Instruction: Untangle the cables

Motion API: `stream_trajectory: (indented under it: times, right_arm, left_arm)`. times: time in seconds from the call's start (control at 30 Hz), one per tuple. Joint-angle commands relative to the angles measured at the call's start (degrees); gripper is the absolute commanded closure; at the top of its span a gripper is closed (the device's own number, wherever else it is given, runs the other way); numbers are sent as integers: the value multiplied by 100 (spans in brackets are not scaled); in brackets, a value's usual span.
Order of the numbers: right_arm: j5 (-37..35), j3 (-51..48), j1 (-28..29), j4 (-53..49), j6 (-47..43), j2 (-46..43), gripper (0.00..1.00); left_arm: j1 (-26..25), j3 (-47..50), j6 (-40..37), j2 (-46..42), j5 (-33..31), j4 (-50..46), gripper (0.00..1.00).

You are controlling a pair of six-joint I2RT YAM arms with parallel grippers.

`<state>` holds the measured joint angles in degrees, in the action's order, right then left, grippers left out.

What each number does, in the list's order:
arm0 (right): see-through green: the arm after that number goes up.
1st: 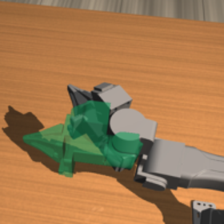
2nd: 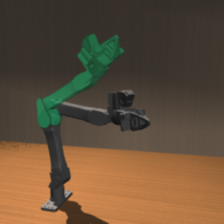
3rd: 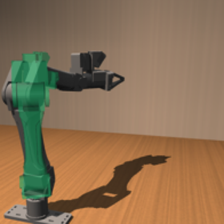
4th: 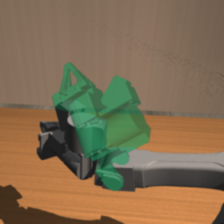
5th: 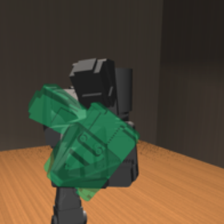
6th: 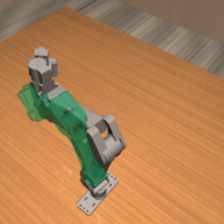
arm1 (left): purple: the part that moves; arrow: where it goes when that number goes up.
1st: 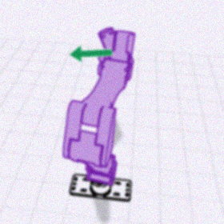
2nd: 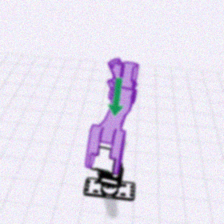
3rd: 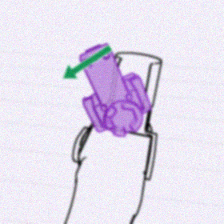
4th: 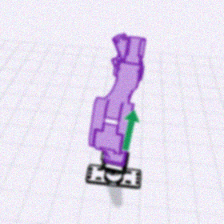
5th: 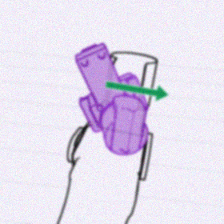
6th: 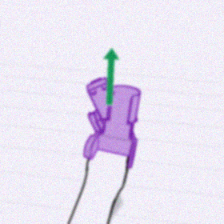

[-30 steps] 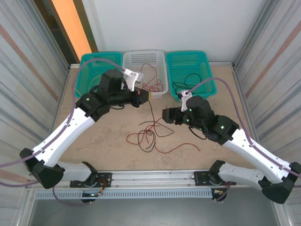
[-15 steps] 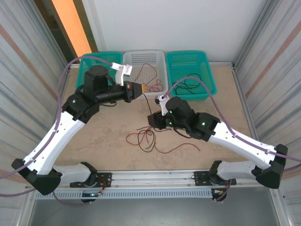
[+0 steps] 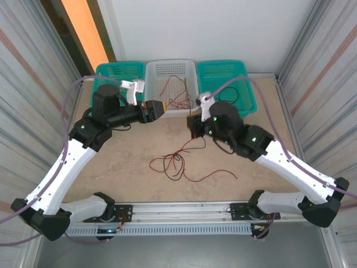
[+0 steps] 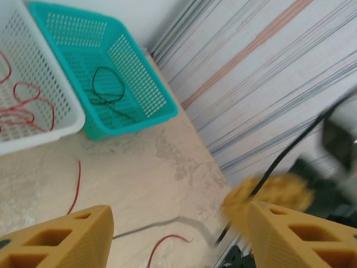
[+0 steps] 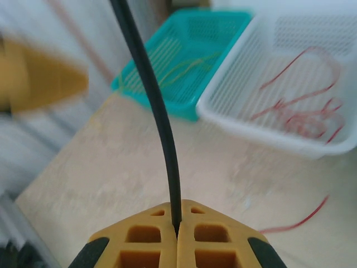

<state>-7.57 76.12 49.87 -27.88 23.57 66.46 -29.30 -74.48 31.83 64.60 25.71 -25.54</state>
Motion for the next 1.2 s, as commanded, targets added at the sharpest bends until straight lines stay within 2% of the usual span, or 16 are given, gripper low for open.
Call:
stream_trajectory:
  times: [0.0,0.23,0.37,0.47,0.63,0.7,0.73,0.83,0.93,1.17]
  right_arm:
    - [5,703,-645,-77,-321,154,100]
    - [507,1953,-2247,-13,-375,1053,100]
    - [799,2672,-3007,29,-289,1807,100]
    - [875,3069,-3400,37,-248,2379,100]
    - [1276,3816,-4020,-221,31,3552,100]
    - [1565,4074,-4203,-528,219,4035,85]
    - [1650,4085,-4270,-635,312,4203,72]
    - [1658,3620,-4293,-615,370,4299,42]
    - [1687,2759,-4284,-311,427,3986,38]
    - [1669,730,-3962,318,526,2393,37]
  left_arm:
    - [12,416,82,-19,-109,58,34]
    - [12,1486,174,117,-456,-105,39]
    - [-3,1944,315,301,-329,16,43]
    - [-101,2042,293,490,-338,58,45]
    - [-473,1955,86,863,-700,-52,45]
    - [-619,1905,25,1081,-739,-56,45]
    - [-711,1865,-12,1179,-794,-111,45]
    - [-918,1742,-212,1465,-1061,-315,45]
    - [-1072,1574,-490,1741,-1262,-587,44]
    - [-1105,1175,-825,2575,-1128,-926,49]
